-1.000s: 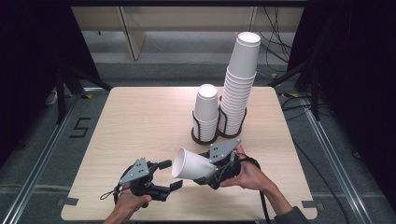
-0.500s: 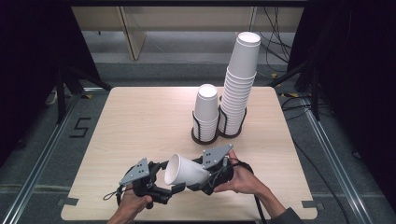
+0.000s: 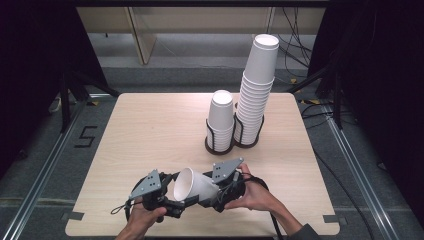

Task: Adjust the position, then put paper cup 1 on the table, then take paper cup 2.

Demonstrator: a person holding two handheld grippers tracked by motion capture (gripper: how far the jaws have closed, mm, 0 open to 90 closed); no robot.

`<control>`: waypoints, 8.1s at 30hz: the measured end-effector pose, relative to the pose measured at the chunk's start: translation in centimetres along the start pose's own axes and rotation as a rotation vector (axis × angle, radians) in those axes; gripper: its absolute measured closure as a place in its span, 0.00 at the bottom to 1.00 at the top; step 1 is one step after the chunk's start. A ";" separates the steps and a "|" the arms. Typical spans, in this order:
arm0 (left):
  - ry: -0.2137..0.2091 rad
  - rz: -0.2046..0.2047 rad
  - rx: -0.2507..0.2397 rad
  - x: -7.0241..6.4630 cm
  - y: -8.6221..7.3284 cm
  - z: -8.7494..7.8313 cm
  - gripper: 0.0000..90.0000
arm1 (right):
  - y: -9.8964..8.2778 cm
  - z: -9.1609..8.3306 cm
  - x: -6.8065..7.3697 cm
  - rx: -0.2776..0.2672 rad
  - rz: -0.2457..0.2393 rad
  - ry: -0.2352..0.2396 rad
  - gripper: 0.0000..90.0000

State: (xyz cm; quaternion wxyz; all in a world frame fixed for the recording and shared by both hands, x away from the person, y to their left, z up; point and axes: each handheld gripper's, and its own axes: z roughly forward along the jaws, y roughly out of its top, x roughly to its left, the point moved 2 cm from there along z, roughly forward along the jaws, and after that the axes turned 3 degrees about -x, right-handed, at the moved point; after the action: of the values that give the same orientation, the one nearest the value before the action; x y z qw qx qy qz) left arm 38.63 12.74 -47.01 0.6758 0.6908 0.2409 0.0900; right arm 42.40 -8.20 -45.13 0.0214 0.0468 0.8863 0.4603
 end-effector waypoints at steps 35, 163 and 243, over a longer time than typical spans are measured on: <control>0.078 0.020 -0.069 0.0 0.9 -0.5 0.15 | -0.4 1.7 0.5 -0.088 0.128 -0.011 0.23; 0.632 -0.016 0.175 10.1 0.1 -2.8 0.16 | -7.1 -6.2 -1.5 -0.007 0.303 -0.316 0.21; 0.380 0.075 0.212 2.1 -3.5 -1.3 0.16 | 6.7 -22.1 -12.5 -0.311 0.404 -0.774 0.17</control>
State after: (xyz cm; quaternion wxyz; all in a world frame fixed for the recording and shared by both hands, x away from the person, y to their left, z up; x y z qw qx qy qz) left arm 39.12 14.69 -50.77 0.5382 0.7370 0.3461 0.2178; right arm 53.47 -23.62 -26.96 0.2671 0.3833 0.7068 0.5313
